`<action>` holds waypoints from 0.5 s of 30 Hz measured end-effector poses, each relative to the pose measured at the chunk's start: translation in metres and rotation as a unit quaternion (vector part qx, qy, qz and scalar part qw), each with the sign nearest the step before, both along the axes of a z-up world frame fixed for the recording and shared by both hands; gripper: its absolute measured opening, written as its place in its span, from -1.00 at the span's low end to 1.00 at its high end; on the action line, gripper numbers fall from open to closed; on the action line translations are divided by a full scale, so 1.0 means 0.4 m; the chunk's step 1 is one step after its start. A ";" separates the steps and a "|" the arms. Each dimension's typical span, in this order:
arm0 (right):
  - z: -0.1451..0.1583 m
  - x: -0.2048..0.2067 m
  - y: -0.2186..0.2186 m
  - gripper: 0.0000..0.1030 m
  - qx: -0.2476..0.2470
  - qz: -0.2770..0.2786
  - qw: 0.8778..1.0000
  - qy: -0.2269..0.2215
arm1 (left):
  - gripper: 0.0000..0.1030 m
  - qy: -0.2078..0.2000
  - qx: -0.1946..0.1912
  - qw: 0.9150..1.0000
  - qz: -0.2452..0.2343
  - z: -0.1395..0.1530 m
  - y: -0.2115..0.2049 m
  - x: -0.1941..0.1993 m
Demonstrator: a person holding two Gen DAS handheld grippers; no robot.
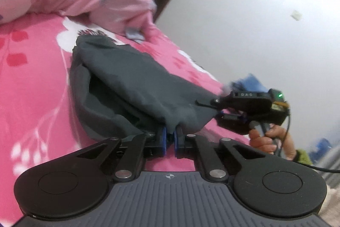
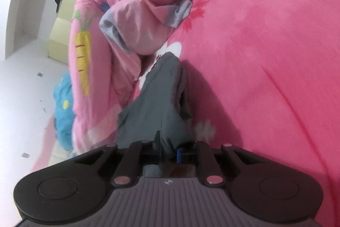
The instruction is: Fold clothes
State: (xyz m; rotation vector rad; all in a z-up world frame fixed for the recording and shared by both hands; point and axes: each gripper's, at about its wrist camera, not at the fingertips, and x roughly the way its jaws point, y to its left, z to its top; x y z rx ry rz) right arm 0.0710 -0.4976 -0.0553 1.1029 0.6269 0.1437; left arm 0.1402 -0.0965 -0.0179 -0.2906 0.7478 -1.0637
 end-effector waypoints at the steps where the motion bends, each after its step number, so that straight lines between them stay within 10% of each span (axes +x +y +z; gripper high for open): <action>1: -0.006 -0.038 0.002 -0.75 0.012 0.000 1.000 0.001 | -0.91 0.010 -0.009 1.000 -0.011 0.001 0.015 -0.022; 6: -0.041 -0.210 0.031 -0.67 0.043 0.019 0.999 0.016 | -0.88 0.051 -0.011 0.998 -0.044 -0.021 0.080 -0.151; 9: -0.051 -0.273 0.039 -0.62 0.007 0.014 0.999 0.029 | -0.74 0.032 0.051 0.998 -0.025 -0.057 0.095 -0.213; 15: 0.085 -0.364 0.056 -0.30 -0.097 -0.045 0.994 -0.017 | -0.25 -0.019 0.059 0.998 0.000 -0.018 0.151 -0.300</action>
